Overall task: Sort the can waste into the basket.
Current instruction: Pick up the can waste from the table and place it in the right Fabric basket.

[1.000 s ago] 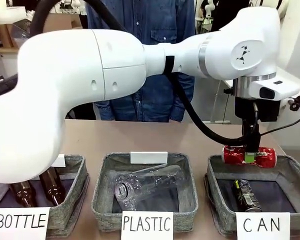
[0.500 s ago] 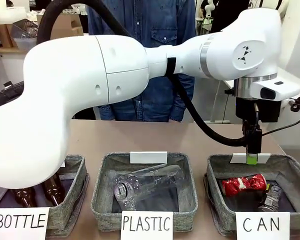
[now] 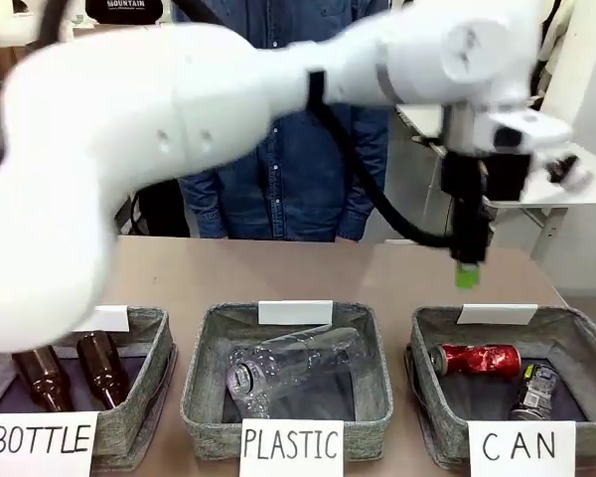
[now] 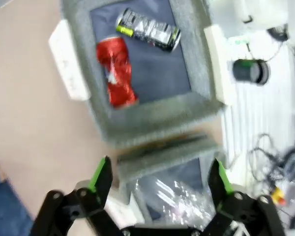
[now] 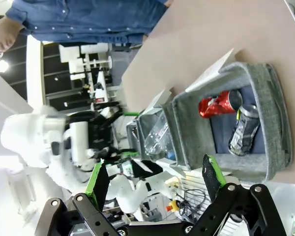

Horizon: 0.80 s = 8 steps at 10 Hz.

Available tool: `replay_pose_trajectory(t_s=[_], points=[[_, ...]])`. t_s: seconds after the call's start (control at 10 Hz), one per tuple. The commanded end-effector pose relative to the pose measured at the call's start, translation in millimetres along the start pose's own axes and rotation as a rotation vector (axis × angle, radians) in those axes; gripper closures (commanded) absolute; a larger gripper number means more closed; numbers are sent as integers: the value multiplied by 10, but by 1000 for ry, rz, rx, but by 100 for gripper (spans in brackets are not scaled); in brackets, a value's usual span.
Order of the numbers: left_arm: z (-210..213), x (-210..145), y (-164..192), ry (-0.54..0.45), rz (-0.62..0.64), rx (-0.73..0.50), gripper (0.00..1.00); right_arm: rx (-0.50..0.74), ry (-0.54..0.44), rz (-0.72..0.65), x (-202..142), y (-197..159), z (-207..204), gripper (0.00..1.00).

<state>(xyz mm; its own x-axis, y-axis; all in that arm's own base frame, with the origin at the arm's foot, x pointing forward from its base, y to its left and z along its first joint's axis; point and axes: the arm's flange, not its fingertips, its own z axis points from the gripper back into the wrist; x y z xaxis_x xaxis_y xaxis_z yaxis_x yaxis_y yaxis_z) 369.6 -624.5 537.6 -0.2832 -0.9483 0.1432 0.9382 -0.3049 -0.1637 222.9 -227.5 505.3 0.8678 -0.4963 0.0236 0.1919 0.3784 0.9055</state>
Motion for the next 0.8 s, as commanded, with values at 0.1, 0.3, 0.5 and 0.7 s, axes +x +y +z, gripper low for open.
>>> replay_pose_trajectory(t_s=[0.1,0.3,0.5,0.7], points=[[493,-974,-467,26,208,17,0,-35,-4,113,309,460,-703,0],[663,-1714,-645,-32,427,62,0,-65,95,192,504,781,-1262,0],[649,-2155,-902,-22,464,4,0,-112,190,218,685,1018,-1651,0],[584,-2416,-1107,5,491,-90,0,-119,248,235,817,1203,-1908,0]])
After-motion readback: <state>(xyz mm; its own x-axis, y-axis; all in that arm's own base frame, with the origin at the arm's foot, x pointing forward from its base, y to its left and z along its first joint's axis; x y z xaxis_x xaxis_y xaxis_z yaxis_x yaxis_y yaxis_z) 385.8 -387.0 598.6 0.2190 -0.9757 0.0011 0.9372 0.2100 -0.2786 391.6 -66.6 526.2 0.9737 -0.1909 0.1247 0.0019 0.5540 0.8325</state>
